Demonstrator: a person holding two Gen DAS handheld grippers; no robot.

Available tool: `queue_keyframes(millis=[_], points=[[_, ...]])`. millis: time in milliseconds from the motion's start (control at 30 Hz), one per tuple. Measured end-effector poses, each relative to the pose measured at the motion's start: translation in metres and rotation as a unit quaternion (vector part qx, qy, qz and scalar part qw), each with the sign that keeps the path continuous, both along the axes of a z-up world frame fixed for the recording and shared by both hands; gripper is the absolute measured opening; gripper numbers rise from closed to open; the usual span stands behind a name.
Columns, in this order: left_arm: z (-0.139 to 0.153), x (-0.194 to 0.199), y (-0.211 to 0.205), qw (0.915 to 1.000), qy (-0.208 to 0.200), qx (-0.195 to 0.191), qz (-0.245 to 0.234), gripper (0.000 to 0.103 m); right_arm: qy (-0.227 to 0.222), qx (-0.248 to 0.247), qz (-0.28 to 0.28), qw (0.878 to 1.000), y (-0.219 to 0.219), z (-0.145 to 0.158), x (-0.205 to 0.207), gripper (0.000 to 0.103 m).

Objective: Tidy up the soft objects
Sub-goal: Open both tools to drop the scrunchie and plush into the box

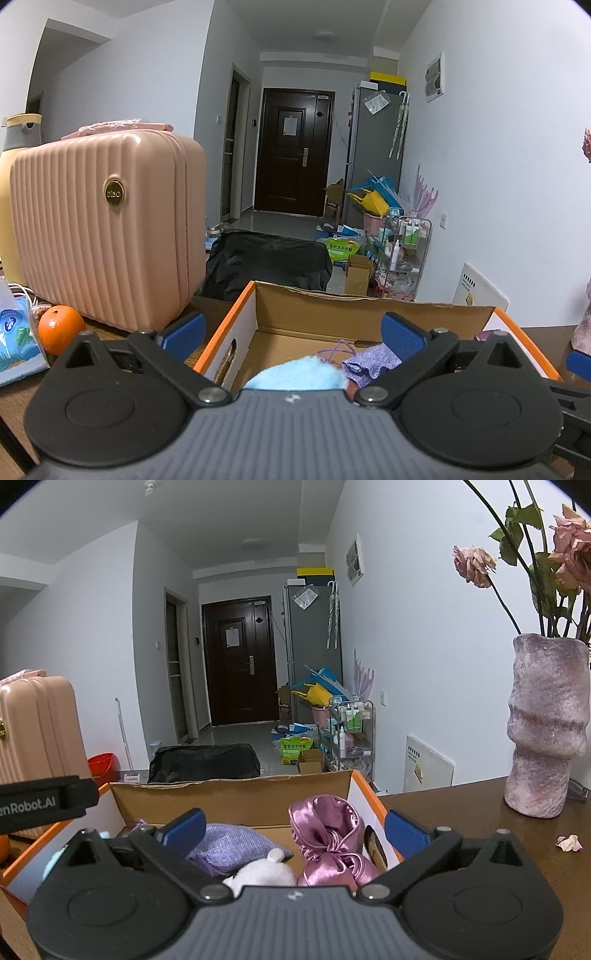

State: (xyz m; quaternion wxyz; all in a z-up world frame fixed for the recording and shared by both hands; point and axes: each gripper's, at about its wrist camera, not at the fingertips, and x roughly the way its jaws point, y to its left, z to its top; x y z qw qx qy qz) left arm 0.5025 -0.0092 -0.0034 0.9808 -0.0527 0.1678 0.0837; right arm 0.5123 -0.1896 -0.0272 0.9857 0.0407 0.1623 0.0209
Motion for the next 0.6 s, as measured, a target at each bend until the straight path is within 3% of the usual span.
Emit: queue_keyframes(millis=[600], points=[[-0.001, -0.022, 0.002, 1.0, -0.003, 0.005, 0.001, 0.103, -0.009, -0.001, 0.005, 1.0, 0.001, -0.002, -0.024, 0.103]])
